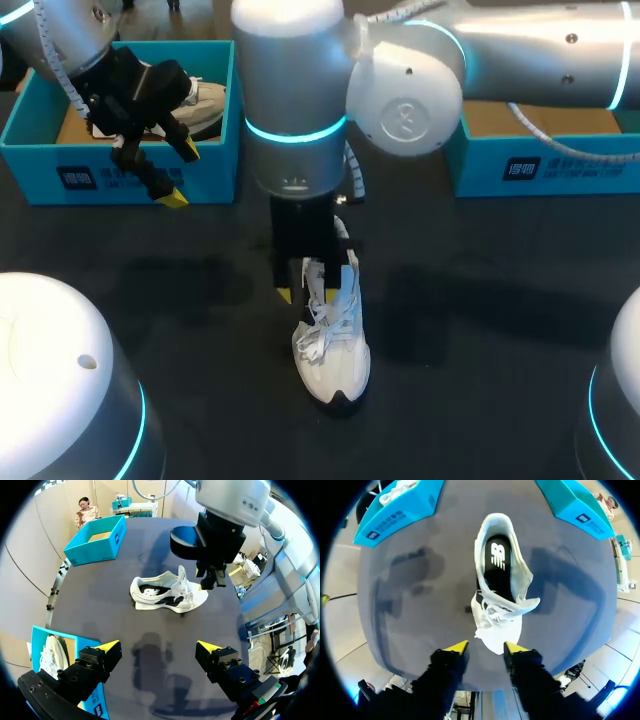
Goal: Take the shoe out of the shoebox, open the shoe tongue, remove and reinsert the insole, then place the shoe into the shoebox
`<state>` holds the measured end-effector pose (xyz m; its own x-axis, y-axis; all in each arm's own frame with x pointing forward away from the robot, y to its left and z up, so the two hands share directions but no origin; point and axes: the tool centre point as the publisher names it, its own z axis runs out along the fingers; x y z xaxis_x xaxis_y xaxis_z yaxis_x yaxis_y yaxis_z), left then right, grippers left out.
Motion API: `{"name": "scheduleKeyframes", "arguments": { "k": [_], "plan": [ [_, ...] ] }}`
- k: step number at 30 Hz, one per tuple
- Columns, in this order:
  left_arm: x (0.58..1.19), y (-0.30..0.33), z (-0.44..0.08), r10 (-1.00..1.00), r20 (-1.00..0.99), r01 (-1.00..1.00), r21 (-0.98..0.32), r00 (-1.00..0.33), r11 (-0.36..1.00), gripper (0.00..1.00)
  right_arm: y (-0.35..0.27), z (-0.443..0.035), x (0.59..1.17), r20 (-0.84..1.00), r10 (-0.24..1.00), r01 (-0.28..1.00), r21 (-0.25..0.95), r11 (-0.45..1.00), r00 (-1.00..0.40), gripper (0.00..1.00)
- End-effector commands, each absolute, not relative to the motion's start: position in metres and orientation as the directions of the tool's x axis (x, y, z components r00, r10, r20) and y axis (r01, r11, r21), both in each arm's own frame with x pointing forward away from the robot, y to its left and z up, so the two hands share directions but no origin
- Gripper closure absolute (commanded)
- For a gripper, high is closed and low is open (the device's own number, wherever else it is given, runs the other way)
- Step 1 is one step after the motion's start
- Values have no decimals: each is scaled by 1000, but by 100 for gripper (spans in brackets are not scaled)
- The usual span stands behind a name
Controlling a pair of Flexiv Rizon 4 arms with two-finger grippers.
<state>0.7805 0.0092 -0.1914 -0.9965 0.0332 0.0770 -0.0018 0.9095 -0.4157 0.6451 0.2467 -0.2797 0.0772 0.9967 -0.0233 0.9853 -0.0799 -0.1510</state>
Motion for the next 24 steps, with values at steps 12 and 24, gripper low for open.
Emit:
{"name": "scheduleKeyframes", "arguments": {
  "k": [12, 24],
  "plan": [
    [780, 9, -191, 33, 76, -2, -413, -997, 911, 0, 223, -316, 654, -25, 983, 973, -140, -186, 185, 63],
    [780, 9, -191, 33, 76, -2, -413, -997, 911, 0, 208, -334, 687, -24, 990, 982, -130, -139, 137, 69]
  ]
}}
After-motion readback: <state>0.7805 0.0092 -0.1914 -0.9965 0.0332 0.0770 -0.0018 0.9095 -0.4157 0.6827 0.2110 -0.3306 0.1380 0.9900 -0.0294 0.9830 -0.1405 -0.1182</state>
